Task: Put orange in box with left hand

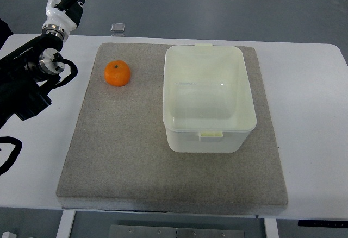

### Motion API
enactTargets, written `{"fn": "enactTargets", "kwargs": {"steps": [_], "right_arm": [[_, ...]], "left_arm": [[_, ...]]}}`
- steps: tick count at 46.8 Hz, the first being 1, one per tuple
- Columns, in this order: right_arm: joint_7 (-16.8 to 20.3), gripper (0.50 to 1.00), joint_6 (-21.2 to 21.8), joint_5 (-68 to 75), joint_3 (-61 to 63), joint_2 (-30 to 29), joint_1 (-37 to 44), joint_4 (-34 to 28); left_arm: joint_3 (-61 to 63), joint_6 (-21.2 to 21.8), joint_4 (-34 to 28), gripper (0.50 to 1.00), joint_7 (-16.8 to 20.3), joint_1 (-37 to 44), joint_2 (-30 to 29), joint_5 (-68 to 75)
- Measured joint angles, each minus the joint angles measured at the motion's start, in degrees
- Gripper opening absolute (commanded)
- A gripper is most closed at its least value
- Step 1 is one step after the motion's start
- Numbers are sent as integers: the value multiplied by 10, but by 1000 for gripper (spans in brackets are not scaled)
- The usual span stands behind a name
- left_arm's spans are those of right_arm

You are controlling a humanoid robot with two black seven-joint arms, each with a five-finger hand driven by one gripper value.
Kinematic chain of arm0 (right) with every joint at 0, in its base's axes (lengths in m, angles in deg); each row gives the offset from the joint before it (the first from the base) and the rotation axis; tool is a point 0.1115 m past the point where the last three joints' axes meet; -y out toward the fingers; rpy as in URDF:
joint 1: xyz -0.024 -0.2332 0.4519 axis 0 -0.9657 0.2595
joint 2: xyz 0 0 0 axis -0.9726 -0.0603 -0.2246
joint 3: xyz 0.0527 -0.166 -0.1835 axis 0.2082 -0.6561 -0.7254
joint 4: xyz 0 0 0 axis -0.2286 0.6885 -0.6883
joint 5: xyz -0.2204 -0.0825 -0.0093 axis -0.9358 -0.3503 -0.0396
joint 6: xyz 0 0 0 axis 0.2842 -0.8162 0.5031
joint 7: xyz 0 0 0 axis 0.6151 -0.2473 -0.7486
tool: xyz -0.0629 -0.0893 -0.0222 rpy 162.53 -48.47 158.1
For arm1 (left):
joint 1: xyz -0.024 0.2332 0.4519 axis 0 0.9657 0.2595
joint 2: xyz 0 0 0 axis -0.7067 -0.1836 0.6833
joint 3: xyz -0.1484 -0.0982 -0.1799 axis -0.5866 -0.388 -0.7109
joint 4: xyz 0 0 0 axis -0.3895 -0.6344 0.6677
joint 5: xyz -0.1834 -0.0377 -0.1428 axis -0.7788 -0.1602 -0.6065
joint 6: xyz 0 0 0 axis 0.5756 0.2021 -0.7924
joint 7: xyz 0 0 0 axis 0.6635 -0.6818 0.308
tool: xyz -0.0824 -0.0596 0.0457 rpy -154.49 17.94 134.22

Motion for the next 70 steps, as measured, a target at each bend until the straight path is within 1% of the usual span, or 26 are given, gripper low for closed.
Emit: {"fn": "enactTargets", "kwargs": {"steps": [16, 27, 34, 44, 49, 57, 65, 70], "right_arm": [[0, 932, 0, 0, 0, 0, 0, 0], [0, 932, 0, 0, 0, 0, 0, 0], [0, 932, 0, 0, 0, 0, 0, 0], [0, 932, 0, 0, 0, 0, 0, 0], [0, 932, 0, 0, 0, 0, 0, 0], [0, 932, 0, 0, 0, 0, 0, 0], [0, 932, 0, 0, 0, 0, 0, 0], [0, 932, 0, 0, 0, 0, 0, 0]], "left_arm": [[7, -5, 2, 992, -1, -2, -3, 5], [53, -8, 3, 992, -1, -4, -10, 70], [93, -10, 12, 992, -2, -20, -23, 196], [106, -10, 103, 990, 3, -31, -85, 474], [106, -8, 134, 990, 18, -32, -110, 585], [115, -3, 139, 990, 50, -33, -122, 685], [125, 4, 138, 990, 55, -39, -135, 748], [153, 34, 136, 990, 55, -39, -135, 805]]}}
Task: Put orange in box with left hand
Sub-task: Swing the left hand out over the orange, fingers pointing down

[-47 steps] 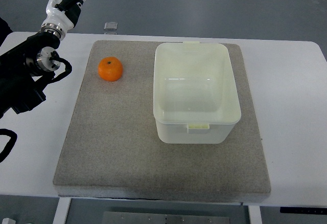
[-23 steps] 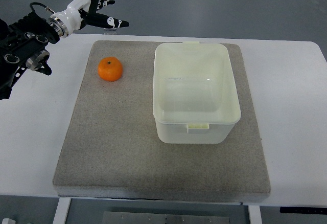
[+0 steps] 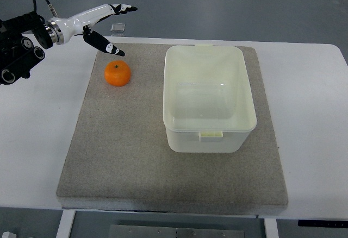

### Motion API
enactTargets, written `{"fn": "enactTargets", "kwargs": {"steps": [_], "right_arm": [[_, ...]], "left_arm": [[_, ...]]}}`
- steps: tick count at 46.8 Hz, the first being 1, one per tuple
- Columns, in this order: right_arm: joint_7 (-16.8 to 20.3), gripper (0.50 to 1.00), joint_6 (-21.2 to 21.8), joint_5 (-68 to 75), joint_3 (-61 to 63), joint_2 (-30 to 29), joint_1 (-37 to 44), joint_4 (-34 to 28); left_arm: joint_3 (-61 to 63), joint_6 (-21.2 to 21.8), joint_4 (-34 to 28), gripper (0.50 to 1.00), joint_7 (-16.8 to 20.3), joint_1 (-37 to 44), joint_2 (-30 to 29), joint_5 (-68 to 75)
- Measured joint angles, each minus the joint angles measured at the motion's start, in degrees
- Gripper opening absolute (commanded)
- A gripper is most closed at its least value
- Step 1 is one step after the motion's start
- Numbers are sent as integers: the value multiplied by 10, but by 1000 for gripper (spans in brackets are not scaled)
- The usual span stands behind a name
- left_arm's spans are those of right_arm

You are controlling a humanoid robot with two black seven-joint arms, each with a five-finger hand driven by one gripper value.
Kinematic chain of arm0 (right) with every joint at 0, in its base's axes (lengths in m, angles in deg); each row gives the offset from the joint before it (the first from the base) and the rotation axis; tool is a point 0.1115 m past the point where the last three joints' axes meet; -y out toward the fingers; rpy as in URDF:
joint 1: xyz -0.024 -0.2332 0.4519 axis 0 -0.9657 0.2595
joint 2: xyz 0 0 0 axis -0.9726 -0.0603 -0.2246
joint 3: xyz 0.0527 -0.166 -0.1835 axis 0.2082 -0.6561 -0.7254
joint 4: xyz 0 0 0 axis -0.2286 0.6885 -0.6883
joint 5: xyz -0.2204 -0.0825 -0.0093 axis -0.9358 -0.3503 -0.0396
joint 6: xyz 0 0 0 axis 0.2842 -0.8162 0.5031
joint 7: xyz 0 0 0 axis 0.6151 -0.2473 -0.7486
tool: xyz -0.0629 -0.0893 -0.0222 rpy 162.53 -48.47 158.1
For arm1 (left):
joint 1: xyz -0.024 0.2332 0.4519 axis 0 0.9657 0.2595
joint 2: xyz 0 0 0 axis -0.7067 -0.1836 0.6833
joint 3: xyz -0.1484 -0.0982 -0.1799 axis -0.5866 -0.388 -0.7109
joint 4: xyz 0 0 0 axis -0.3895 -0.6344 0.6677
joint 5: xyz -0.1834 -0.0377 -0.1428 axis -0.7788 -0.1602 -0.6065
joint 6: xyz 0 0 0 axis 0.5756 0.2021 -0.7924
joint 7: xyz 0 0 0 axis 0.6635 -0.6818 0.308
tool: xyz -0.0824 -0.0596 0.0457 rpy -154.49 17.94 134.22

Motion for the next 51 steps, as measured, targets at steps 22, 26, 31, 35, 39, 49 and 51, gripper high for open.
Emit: {"fn": "enactTargets", "kwargs": {"steps": [22, 26, 31, 35, 39, 49, 51], "right_arm": [[0, 932, 0, 0, 0, 0, 0, 0], [0, 932, 0, 0, 0, 0, 0, 0], [0, 932, 0, 0, 0, 0, 0, 0], [0, 932, 0, 0, 0, 0, 0, 0], [0, 932, 0, 0, 0, 0, 0, 0], [0, 932, 0, 0, 0, 0, 0, 0], [0, 932, 0, 0, 0, 0, 0, 0]], "left_arm": [[41, 17, 3, 990, 1, -6, 0, 123], [41, -2, 5, 990, 3, -9, 0, 122], [41, -30, 9, 990, 14, -16, -10, 120], [41, -58, 27, 992, 32, -26, -28, 120], [41, -84, 45, 992, 41, -36, -44, 120], [43, -123, 78, 992, 42, -51, -58, 135], [51, -124, 79, 992, 42, -53, -61, 144]]}}
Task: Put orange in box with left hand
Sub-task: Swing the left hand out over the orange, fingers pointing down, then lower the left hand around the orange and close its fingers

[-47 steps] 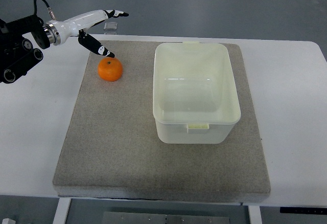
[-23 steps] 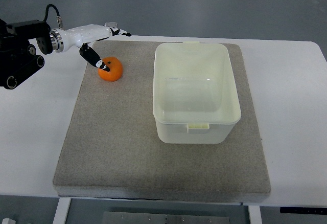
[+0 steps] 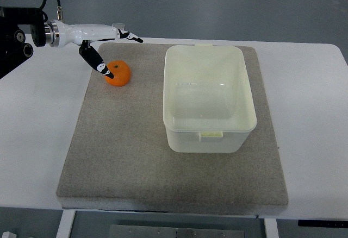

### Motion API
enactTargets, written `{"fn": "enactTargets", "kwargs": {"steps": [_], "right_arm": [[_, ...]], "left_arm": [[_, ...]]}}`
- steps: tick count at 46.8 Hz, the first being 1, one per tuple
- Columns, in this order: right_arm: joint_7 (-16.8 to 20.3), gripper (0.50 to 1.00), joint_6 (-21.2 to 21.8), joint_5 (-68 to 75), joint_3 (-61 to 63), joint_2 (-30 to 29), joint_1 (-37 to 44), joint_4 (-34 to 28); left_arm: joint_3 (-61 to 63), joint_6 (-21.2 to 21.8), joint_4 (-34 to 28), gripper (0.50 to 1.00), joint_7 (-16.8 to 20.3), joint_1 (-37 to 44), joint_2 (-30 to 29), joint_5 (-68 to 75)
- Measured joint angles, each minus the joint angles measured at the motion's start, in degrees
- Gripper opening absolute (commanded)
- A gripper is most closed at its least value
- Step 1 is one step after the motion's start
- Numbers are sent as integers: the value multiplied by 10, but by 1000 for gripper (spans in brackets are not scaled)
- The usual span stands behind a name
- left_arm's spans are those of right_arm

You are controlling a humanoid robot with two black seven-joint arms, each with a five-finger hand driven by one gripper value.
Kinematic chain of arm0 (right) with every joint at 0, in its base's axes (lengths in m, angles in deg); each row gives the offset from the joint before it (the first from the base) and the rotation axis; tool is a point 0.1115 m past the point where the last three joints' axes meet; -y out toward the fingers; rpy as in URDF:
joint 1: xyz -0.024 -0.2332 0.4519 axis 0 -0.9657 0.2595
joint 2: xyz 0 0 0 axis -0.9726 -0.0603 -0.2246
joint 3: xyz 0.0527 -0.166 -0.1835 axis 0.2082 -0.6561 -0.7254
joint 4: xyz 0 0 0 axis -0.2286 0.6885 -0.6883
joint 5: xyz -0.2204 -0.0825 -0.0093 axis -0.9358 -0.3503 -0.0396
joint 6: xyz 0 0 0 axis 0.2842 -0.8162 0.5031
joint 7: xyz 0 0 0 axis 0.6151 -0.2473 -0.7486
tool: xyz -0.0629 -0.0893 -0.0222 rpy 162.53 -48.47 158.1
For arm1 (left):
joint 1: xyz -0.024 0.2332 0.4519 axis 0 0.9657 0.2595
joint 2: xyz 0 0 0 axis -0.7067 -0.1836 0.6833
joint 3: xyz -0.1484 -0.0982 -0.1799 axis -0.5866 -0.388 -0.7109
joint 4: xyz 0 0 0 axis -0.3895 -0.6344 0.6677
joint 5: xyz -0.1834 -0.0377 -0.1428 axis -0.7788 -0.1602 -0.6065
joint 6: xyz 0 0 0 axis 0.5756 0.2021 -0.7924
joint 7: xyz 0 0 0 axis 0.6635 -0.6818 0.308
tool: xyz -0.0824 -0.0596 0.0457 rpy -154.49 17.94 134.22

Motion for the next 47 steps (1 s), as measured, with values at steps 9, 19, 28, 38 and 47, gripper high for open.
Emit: {"fn": "enactTargets", "kwargs": {"steps": [9, 19, 28, 38, 47], "right_arm": [[0, 932, 0, 0, 0, 0, 0, 0], [0, 932, 0, 0, 0, 0, 0, 0], [0, 932, 0, 0, 0, 0, 0, 0], [0, 932, 0, 0, 0, 0, 0, 0], [0, 932, 0, 0, 0, 0, 0, 0]], "left_arm": [[50, 1, -19, 992, -1, -16, 0, 33], [56, 6, -34, 992, 0, -14, 0, 40], [57, 8, -43, 992, -1, -9, 9, 40], [59, 15, -67, 992, -1, 3, 36, 40], [79, 29, -74, 992, -1, 7, 45, 39]]}}
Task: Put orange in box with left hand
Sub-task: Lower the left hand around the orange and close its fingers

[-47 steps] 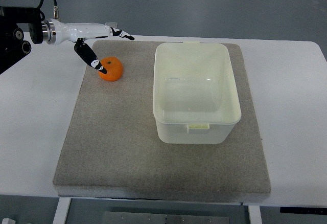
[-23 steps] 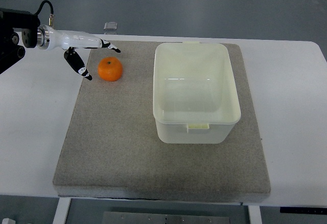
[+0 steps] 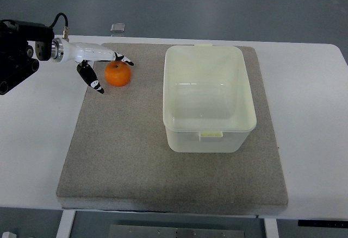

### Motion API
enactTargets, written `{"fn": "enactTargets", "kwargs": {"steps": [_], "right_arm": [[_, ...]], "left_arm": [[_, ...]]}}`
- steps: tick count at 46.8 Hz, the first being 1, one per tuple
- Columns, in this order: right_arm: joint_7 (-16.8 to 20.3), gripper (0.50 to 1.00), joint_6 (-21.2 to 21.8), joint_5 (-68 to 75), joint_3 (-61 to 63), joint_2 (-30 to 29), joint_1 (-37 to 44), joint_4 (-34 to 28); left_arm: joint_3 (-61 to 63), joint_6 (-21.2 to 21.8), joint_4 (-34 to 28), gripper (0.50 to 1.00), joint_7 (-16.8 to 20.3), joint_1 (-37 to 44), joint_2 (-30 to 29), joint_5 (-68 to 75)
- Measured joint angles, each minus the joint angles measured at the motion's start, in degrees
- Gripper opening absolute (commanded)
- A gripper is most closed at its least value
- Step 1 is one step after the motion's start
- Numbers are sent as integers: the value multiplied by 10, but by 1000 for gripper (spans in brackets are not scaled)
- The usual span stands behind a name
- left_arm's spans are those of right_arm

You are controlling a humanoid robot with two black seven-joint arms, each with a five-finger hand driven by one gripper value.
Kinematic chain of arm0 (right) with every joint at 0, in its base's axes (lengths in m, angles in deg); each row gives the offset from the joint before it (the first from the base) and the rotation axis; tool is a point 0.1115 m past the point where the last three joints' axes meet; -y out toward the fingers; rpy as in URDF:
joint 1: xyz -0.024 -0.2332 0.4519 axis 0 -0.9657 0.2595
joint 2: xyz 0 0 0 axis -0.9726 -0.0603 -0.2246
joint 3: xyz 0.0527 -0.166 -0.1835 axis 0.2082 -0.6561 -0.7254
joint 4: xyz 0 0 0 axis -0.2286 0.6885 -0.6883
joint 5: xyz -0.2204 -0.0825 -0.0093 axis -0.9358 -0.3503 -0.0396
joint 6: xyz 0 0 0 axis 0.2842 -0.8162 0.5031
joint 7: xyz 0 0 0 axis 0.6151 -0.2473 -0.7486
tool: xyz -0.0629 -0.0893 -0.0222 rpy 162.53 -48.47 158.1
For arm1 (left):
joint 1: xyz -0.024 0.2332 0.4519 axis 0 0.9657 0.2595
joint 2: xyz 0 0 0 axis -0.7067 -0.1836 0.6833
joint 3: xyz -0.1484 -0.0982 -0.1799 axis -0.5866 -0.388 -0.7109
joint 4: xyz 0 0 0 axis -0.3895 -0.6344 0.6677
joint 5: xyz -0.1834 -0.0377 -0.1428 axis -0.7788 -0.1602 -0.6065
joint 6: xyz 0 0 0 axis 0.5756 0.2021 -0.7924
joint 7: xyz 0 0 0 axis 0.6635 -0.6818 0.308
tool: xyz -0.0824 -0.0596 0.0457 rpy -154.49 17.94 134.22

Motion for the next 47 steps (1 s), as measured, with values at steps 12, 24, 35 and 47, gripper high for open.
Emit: {"fn": "enactTargets", "kwargs": {"steps": [12, 24, 35, 47], "right_arm": [[0, 932, 0, 0, 0, 0, 0, 0], [0, 932, 0, 0, 0, 0, 0, 0], [0, 932, 0, 0, 0, 0, 0, 0], [0, 932, 0, 0, 0, 0, 0, 0]], "left_arm": [[1, 15, -8, 992, 1, 0, 6, -1], [4, 35, -37, 992, 0, 4, 18, 0], [10, 44, -61, 990, 0, 22, 43, -4], [6, 49, -61, 988, 0, 28, 52, -7]]}}
